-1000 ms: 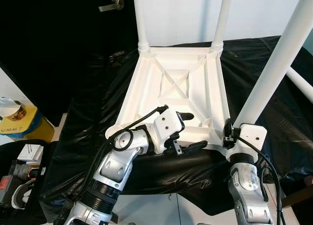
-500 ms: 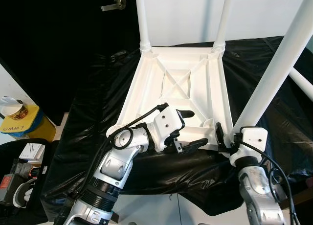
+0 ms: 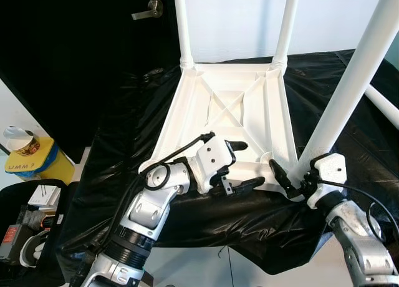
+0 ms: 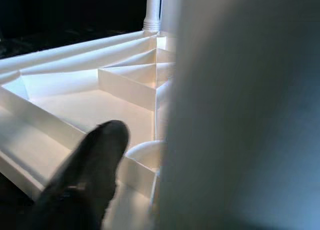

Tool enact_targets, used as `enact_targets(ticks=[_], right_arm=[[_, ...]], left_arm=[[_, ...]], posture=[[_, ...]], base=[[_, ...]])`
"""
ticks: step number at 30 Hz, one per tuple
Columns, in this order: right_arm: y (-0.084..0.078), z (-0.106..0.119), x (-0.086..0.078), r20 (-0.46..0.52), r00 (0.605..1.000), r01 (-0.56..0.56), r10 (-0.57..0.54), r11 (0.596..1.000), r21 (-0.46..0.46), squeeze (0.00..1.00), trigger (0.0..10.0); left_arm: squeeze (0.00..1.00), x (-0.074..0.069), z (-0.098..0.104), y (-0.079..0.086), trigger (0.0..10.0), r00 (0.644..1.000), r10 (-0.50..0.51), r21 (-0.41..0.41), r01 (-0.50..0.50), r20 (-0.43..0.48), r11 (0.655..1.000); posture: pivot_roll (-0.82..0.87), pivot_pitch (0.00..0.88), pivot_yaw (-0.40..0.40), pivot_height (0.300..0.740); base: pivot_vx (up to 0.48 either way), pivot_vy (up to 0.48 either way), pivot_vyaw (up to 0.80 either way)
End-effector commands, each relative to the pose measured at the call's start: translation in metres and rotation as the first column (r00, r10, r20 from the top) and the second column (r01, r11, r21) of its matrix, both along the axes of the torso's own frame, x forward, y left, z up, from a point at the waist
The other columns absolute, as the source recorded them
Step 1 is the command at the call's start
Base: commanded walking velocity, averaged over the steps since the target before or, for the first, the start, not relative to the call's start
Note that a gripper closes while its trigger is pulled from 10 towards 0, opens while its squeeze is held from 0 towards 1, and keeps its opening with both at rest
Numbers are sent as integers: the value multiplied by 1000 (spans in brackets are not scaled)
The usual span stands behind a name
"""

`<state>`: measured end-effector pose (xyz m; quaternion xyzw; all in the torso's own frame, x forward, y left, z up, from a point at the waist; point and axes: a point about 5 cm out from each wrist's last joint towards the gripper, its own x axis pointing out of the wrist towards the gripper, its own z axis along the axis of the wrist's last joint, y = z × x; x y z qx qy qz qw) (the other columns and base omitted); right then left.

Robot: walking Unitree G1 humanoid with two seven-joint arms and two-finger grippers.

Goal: Building children table

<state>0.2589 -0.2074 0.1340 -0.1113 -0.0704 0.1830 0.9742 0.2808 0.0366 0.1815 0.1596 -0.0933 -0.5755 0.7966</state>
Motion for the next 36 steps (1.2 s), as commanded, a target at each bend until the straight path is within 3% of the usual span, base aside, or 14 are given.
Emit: enact_targets(ticks=[1, 8, 9, 11, 12, 18, 27, 30, 33, 35, 36], right_arm=[[1, -6, 0, -27, 999, -30, 30, 1000, -5, 0, 0], [-3, -12, 0, -51, 999, -12, 12, 1000, 14, 0, 0], [-3, -13, 0, -56, 998, -1, 2, 1000, 21, 0, 3804], [-3, -14, 0, -60, 998, 6, -5, 1000, 25, 0, 3804], [-3, -16, 0, -65, 998, 25, -23, 999, 38, 0, 10000], [1, -21, 0, -85, 991, 111, -102, 988, 110, 0, 10000], [7, -28, 0, -103, 956, 285, -273, 951, 124, 0, 10000], [11, -32, 0, -116, 910, 412, -398, 899, 147, 0, 10000], [12, -34, -1, -128, 887, 459, -443, 874, 158, 0, 10000], [14, -40, 0, -162, 811, 584, -563, 795, 161, 0, 10000], [14, -40, 0, -162, 811, 584, -563, 795, 161, 0, 10000]], left_arm=[[0, 5, 2, 3, 10000, 997, 77, -15, -77, 23, 997], [0, 6, 2, 3, 10000, 996, 80, -19, -79, 26, 997], [0, 6, 2, 3, 10000, 997, 79, -20, -78, 27, 997], [0, 6, 2, 3, 10000, 997, 78, -20, -78, 27, 997], [0, 6, 2, 3, 10000, 997, 77, -19, -77, 27, 997], [0, 6, 2, 3, 10000, 997, 71, -15, -71, 27, 997], [0, 4, 1, 3, 10000, 998, 63, -10, -63, 27, 998], [0, 3, -1, 3, 10000, 998, 63, -6, -63, 27, 998], [0, 2, -1, 3, 10000, 998, 64, -9, -64, 23, 998], [0, 3, -1, 4, 10000, 997, 67, -11, -67, 22, 998], [0, 3, -1, 4, 10000, 997, 67, -11, -67, 22, 998]], posture=[[-197, 0, 61, 740], [-199, 0, 62, 740], [-200, 0, 62, 740], [-200, 0, 63, 740], [-200, 0, 63, 740], [-203, 0, 61, 740], [-198, 0, 57, 740], [-193, 0, 45, 740], [-193, 0, 43, 740], [-191, 0, 34, 740], [-191, 0, 34, 740]], base=[[0, 0, 0], [0, 0, 0], [0, 0, 0], [0, 0, 0], [0, 0, 0], [0, 0, 0], [0, 0, 0], [0, 0, 0], [0, 0, 0], [0, 0, 0], [0, 0, 0]])
